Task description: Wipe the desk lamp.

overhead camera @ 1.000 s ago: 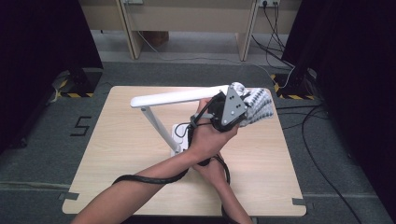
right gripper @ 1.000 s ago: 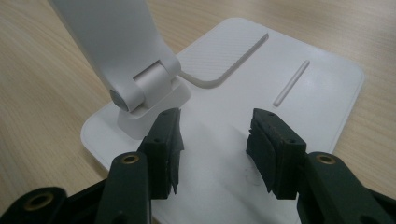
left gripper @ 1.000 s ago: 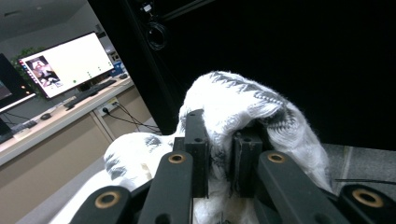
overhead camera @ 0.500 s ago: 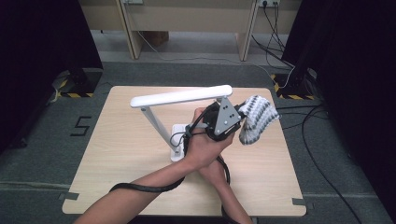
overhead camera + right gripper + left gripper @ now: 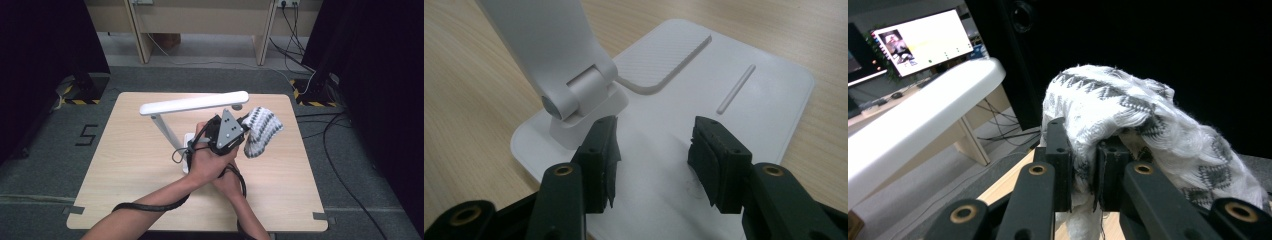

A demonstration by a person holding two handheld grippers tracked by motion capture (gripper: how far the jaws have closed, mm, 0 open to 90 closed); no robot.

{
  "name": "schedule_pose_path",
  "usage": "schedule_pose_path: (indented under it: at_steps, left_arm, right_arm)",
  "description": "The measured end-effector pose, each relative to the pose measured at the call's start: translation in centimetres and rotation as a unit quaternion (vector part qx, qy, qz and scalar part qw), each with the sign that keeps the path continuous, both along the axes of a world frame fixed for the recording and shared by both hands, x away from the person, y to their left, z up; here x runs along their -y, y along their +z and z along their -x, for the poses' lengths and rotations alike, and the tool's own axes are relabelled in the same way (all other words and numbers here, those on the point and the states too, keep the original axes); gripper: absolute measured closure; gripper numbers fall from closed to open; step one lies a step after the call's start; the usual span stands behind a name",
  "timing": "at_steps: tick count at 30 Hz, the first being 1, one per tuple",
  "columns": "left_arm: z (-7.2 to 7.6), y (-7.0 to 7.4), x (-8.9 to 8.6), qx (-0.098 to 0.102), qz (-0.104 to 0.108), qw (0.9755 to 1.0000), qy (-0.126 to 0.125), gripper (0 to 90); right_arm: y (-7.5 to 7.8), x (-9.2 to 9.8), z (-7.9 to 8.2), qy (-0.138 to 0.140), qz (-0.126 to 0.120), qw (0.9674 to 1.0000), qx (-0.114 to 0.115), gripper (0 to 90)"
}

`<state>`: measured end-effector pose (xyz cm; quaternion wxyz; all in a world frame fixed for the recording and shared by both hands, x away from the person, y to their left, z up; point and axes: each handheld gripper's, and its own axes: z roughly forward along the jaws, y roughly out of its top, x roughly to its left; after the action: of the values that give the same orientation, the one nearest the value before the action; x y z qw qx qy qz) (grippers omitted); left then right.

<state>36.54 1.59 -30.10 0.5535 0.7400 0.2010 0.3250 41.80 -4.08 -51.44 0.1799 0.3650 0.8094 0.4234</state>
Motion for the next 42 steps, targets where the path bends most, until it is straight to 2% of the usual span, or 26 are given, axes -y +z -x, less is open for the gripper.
schedule_pose_path:
  at_steps: [8,16,31,39,42]
  left_arm:
    - [-0.6,-0.2,-0.8,-0.004,0.003,0.9998,0.018,80.0]
    - [-1.1,0.0,-1.4,-0.002,0.017,0.9992,0.037,80.0]
    - [-1.4,0.2,-1.5,0.001,0.025,0.9984,0.051,80.1]
    - [-1.5,0.5,-1.8,0.001,0.033,0.9978,0.058,80.2]
    - [-1.6,0.5,-1.8,0.0,0.042,0.9974,0.059,80.2]
  right_arm:
    - [0.0,0.0,0.0,0.0,0.0,1.0,0.0,53.7]
    - [0.0,0.0,0.0,0.001,0.0,1.0,0.001,53.7]
    - [0.0,0.0,0.0,0.001,0.003,1.0,0.005,53.8]
    - [0.0,0.0,0.0,0.0,0.001,1.0,0.005,53.8]
    - [0.0,0.0,0.0,0.0,0.002,1.0,0.005,53.8]
